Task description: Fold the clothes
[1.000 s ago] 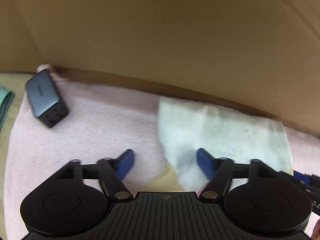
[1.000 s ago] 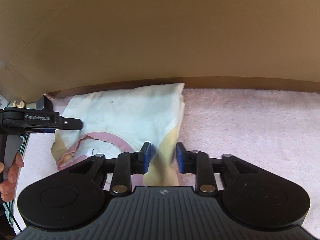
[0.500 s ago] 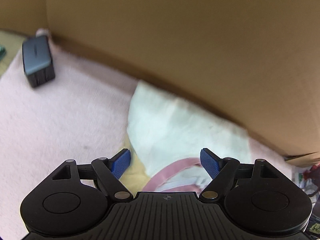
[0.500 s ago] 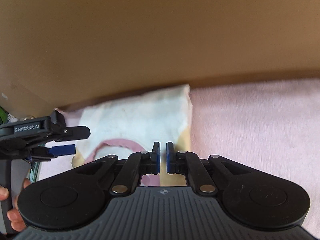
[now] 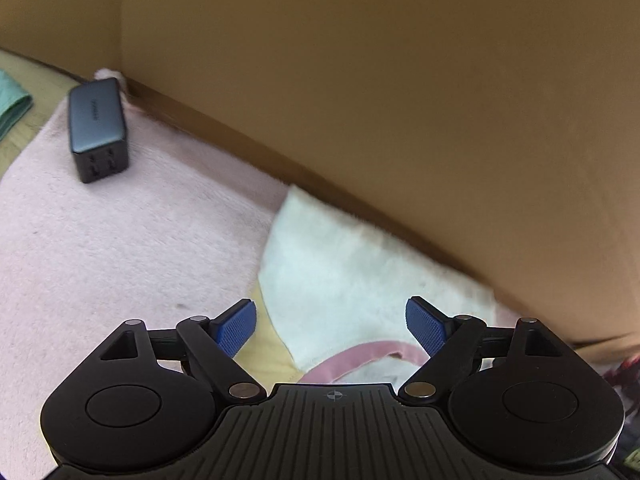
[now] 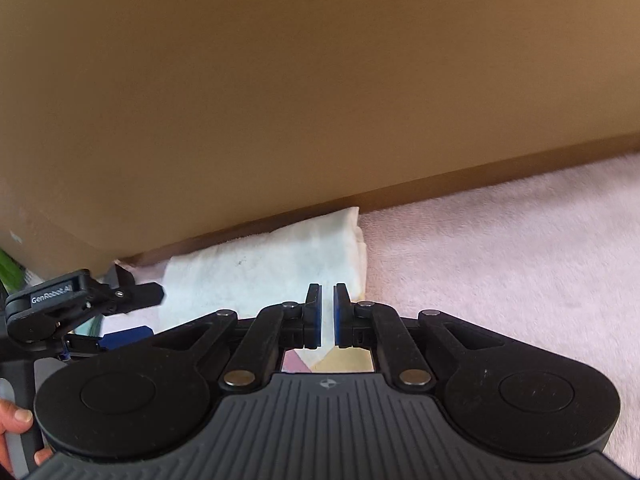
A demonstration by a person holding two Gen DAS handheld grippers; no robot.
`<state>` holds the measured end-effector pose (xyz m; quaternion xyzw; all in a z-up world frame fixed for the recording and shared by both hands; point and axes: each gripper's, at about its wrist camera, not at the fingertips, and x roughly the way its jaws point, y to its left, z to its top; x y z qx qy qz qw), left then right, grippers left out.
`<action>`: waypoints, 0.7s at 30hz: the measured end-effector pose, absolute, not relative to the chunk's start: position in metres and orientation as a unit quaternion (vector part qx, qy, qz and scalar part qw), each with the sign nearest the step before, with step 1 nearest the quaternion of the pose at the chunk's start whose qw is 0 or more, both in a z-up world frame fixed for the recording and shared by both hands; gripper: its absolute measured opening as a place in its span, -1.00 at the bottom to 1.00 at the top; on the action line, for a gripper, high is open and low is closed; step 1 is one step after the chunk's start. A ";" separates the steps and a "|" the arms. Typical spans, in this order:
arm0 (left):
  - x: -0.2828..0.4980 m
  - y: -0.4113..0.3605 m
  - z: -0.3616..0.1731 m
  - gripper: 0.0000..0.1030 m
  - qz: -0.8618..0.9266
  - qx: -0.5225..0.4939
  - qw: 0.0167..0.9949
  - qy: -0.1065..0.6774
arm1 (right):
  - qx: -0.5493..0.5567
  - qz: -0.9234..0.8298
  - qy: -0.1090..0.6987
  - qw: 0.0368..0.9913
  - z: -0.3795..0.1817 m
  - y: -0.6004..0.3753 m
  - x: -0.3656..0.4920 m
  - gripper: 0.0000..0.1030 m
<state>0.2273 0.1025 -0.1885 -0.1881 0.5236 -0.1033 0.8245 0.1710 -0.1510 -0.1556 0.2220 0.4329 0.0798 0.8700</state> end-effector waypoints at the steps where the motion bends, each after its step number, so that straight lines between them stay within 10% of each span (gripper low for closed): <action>1: 0.227 0.100 -0.195 0.78 -0.094 -0.178 0.824 0.530 | 0.210 0.080 0.443 0.868 -0.161 -0.147 0.176 -0.85; 21: 0.248 0.096 -0.190 1.00 -0.095 -0.142 0.851 0.497 | 0.221 0.055 0.433 0.872 -0.176 -0.152 0.211 -1.00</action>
